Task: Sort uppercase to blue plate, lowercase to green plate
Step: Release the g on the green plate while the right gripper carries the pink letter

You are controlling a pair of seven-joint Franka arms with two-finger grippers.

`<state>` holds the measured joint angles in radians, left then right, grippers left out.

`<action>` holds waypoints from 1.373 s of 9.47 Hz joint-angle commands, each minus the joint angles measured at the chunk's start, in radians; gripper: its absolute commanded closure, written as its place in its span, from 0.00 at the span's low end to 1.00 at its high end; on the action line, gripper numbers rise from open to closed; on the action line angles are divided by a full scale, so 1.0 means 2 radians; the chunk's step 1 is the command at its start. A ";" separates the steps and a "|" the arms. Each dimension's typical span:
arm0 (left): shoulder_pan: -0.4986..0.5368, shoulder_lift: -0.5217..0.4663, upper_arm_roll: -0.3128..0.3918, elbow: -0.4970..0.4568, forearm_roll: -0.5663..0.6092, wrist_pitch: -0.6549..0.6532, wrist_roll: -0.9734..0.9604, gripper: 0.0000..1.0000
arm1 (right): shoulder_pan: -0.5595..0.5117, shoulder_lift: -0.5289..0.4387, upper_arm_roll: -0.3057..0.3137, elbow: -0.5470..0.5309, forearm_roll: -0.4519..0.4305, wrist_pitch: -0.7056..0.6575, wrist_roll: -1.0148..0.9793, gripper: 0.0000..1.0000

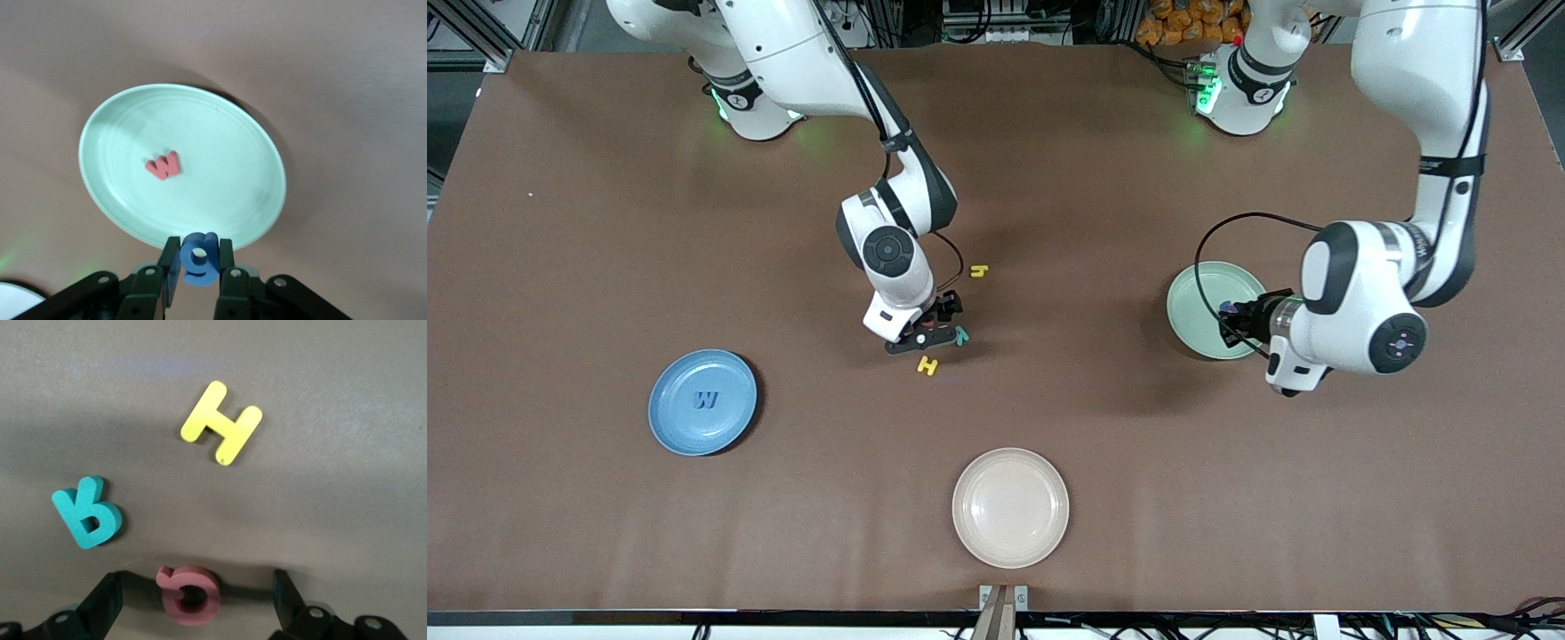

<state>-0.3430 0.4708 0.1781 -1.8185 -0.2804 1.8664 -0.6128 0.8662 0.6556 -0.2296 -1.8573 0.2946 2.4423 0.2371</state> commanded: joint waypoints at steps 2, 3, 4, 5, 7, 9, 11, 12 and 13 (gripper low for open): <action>-0.004 -0.029 -0.013 -0.102 0.011 0.105 0.006 0.84 | 0.009 -0.011 -0.001 -0.011 0.021 0.003 0.001 0.00; -0.004 -0.029 -0.014 -0.104 0.010 0.111 0.003 0.77 | 0.009 -0.011 -0.001 -0.011 0.021 0.001 0.001 0.00; -0.004 -0.030 -0.014 -0.103 0.010 0.111 0.000 0.56 | 0.009 -0.011 -0.001 -0.011 0.021 0.000 -0.003 0.21; -0.006 -0.032 -0.014 -0.100 0.011 0.110 -0.004 0.47 | 0.009 -0.012 -0.001 -0.012 0.021 0.000 -0.004 0.66; -0.008 -0.043 -0.025 -0.073 0.011 0.094 -0.045 0.34 | 0.009 -0.019 -0.001 -0.022 0.021 0.004 0.000 1.00; -0.009 -0.041 -0.045 -0.005 0.019 0.029 -0.097 0.34 | 0.009 -0.024 -0.001 -0.025 0.021 0.005 0.000 1.00; -0.009 -0.040 -0.065 0.073 0.063 -0.038 -0.153 0.34 | 0.002 -0.045 -0.008 -0.024 0.021 -0.005 0.000 1.00; -0.010 -0.040 -0.068 0.115 0.062 -0.062 -0.173 0.35 | -0.015 -0.061 -0.013 -0.024 0.020 -0.021 -0.003 1.00; -0.009 -0.038 -0.080 0.147 0.057 -0.070 -0.200 0.34 | -0.031 -0.074 -0.024 -0.024 0.019 -0.030 -0.007 1.00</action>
<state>-0.3665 0.3836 0.0423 -1.6193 -0.1820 1.7791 -0.9465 0.8530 0.5837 -0.2661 -1.8701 0.3161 2.4170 0.2385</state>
